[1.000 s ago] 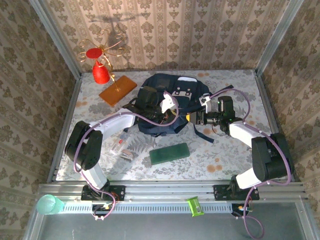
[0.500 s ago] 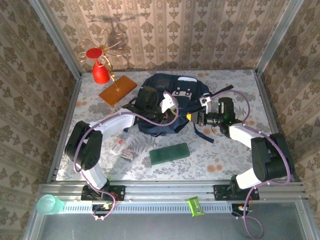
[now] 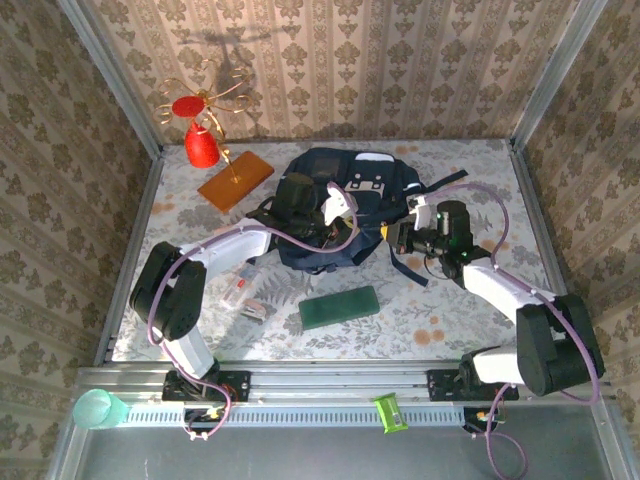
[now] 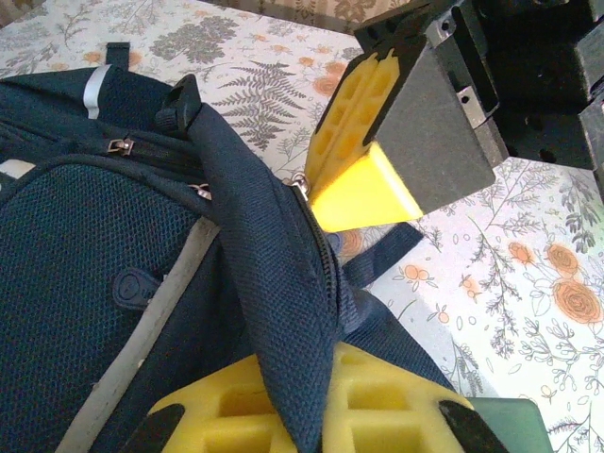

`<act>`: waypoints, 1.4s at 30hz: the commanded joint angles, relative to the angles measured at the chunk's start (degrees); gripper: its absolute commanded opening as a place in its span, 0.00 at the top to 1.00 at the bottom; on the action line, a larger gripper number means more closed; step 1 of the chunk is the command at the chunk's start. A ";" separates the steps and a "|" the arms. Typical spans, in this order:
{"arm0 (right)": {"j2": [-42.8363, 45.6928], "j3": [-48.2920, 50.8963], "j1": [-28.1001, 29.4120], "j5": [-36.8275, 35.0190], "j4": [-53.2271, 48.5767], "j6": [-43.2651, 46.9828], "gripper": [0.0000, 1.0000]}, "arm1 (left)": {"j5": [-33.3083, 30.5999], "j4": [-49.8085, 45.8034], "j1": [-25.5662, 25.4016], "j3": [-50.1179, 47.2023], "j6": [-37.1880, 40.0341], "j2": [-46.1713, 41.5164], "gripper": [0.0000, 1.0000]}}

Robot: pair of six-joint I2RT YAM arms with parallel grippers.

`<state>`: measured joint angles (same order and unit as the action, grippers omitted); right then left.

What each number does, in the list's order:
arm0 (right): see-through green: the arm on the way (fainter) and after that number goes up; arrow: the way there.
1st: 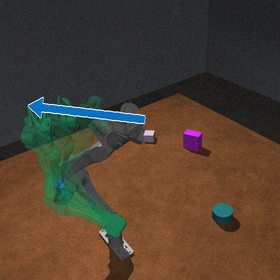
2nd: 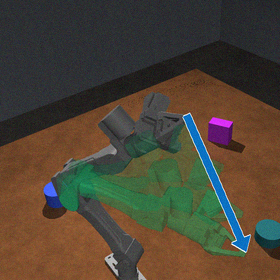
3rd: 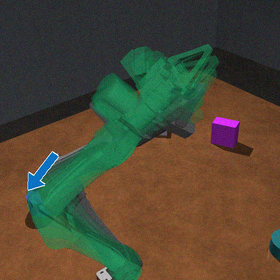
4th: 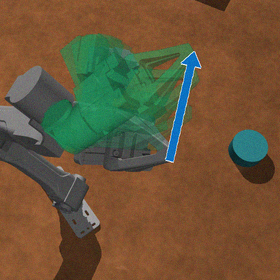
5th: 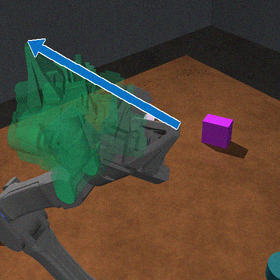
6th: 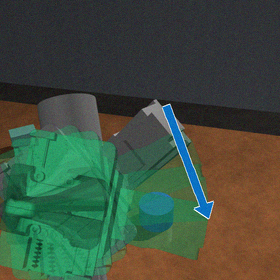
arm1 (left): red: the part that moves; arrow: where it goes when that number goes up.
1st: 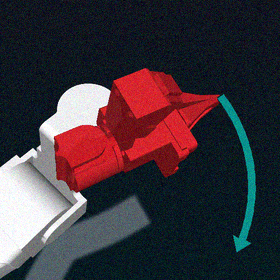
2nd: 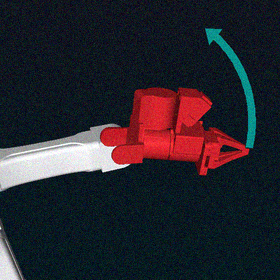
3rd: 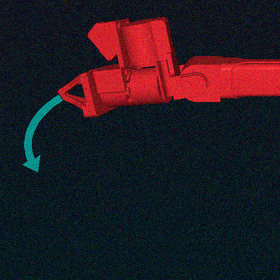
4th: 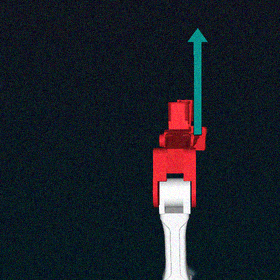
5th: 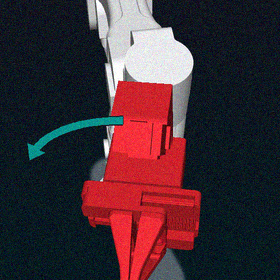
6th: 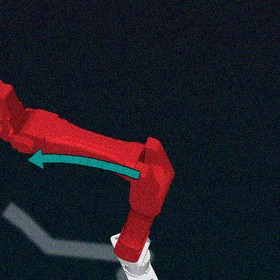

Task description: Pack the student bag

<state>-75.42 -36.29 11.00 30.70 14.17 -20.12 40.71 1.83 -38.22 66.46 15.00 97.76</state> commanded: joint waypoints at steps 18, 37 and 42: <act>-2.03 -6.75 -2.21 -33.24 -20.67 -1.70 1.00 | 11.42 8.90 3.48 -3.50 0.78 -9.94 1.00; 2.62 -1.70 -2.82 15.87 -1.42 6.85 0.46 | 15.81 8.50 3.50 -1.91 0.64 -8.67 1.00; -2.83 -6.50 -2.92 21.88 -2.22 8.41 0.35 | 15.65 7.51 3.24 -1.33 1.21 -8.71 1.00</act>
<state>-76.25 -40.16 8.38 45.67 10.31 -13.39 50.57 5.37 -34.41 61.69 16.05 91.00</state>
